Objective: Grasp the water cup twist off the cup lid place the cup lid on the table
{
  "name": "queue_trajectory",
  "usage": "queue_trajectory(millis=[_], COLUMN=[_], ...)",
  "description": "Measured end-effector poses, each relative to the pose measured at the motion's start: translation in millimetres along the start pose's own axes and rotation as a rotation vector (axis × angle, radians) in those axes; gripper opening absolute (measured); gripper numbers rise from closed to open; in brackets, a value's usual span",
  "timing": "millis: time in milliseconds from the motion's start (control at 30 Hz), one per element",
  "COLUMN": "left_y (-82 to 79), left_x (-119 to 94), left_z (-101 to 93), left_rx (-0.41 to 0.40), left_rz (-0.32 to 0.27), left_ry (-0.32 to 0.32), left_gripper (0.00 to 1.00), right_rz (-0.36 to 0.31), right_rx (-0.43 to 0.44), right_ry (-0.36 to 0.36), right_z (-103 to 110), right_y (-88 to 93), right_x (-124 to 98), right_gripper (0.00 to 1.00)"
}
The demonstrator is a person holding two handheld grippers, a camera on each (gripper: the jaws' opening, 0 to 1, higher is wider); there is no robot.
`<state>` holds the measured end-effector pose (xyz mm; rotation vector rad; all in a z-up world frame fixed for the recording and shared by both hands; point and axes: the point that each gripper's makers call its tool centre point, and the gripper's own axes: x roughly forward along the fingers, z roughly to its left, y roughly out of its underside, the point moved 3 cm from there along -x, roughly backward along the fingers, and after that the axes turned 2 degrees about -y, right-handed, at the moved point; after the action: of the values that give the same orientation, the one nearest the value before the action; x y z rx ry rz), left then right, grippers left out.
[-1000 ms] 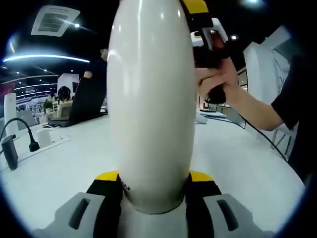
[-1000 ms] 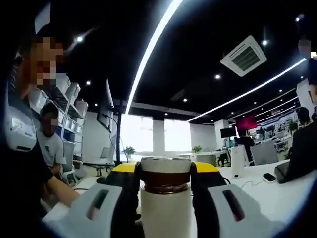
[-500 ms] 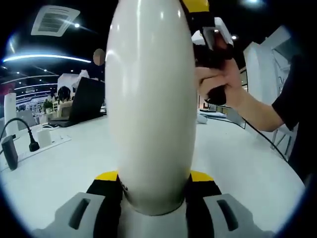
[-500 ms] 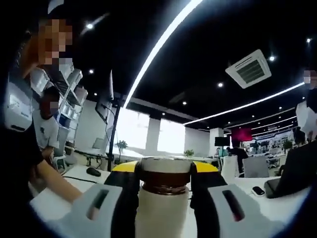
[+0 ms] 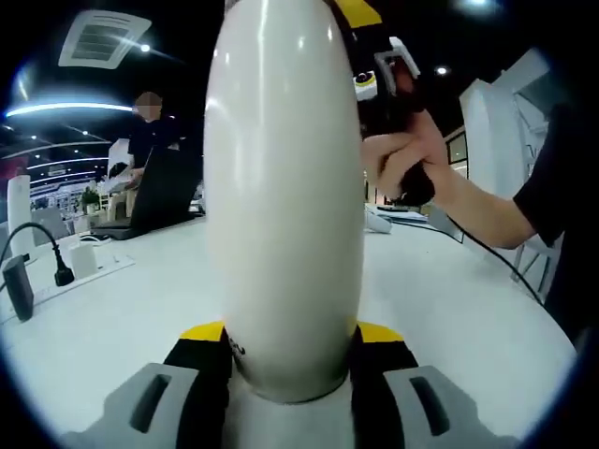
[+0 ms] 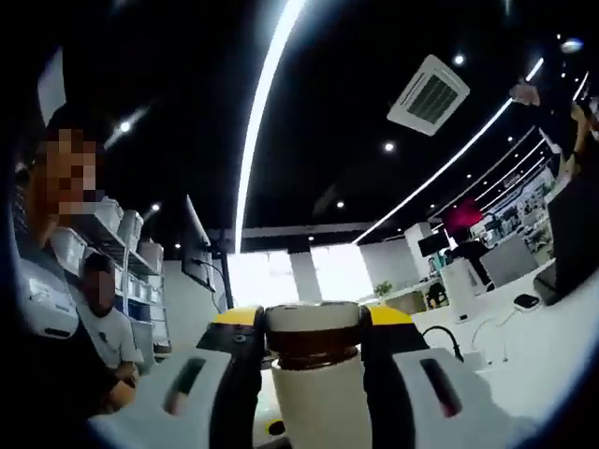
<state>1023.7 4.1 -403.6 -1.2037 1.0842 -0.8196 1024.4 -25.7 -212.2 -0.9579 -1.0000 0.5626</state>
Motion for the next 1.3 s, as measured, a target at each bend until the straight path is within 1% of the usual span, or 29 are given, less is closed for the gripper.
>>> queue_trajectory(millis=[67, 133, 233, 267, 300, 333, 400, 433, 533, 600, 667, 800, 933, 1100, 1167, 1233, 1267, 1300], left_y=[-0.1, 0.0, -0.2, -0.2, -0.3, -0.5, -0.6, -0.7, -0.7, -0.7, -0.6, -0.2, 0.2, 0.6, 0.6, 0.4, 0.3, 0.4], left_x=[0.2, 0.2, 0.4, 0.5, 0.5, 0.4, 0.1, -0.3, -1.0, -1.6, -2.0, -2.5, -2.4, -1.7, -1.2, -0.6, -0.5, -0.5], left_z=[-0.1, -0.3, -0.4, 0.6, 1.0, 1.1, 0.8, 0.5, -1.0, -2.0, -2.6, -3.3, -3.4, -1.5, -0.8, -0.9, -1.1, -1.2], left_rx=[0.000, 0.000, 0.000, 0.001, 0.001, 0.001, 0.002, 0.002, 0.003, 0.003, 0.003, 0.001, 0.001, 0.001, 0.001, 0.001, 0.001, 0.001], left_rz=[0.000, 0.000, -0.001, -0.001, -0.002, -0.002, -0.002, -0.002, -0.002, -0.002, -0.002, -0.001, -0.001, -0.001, -0.001, -0.001, 0.000, 0.000], left_ry=[0.000, 0.000, 0.000, 0.000, 0.001, 0.001, 0.001, 0.001, 0.003, 0.003, 0.003, 0.002, 0.002, 0.002, 0.002, 0.002, 0.002, 0.002], left_gripper=[0.52, 0.52, 0.52, 0.52, 0.52, 0.52, 0.52, 0.52, 0.52, 0.52, 0.52, 0.52, 0.52, 0.52, 0.52, 0.52, 0.52, 0.52], right_rz=[0.000, 0.011, 0.059, 0.071, 0.088, 0.092, 0.097, 0.111, 0.145, 0.150, 0.167, 0.189, 0.210, 0.235, 0.253, 0.285, 0.292, 0.304], right_rx=[0.000, -0.030, -0.199, -0.239, -0.260, -0.276, -0.279, -0.290, -0.354, -0.352, -0.378, -0.392, -0.399, -0.418, -0.427, -0.443, -0.456, -0.493], right_ry=[-0.004, -0.013, -0.024, -0.023, -0.024, -0.025, -0.023, -0.018, 0.005, 0.009, 0.015, 0.031, 0.064, 0.170, 0.215, 0.253, 0.252, 0.274], right_z=[2.5, 5.7, 11.9, 13.9, 15.8, 17.4, 19.7, 21.0, 19.4, 21.9, 22.3, 23.4, 24.8, 28.4, 31.0, 30.3, 33.1, 31.9], right_y=[0.5, 1.7, 1.3, 0.7, 1.5, 1.3, 0.4, -0.8, -2.0, -4.8, -5.0, -4.8, -5.5, -9.4, -7.3, -3.2, -1.1, -0.7], right_x=[1.9, 4.1, 5.2, 5.0, 4.3, 3.4, 1.1, -1.8, -6.1, -5.8, -5.1, -2.9, -4.0, -8.1, -7.1, -6.8, -4.0, -3.3], right_gripper=[0.43, 0.43, 0.43, 0.43, 0.43, 0.43, 0.43, 0.44, 0.43, 0.43, 0.43, 0.43, 0.43, 0.43, 0.43, 0.43, 0.44, 0.45])
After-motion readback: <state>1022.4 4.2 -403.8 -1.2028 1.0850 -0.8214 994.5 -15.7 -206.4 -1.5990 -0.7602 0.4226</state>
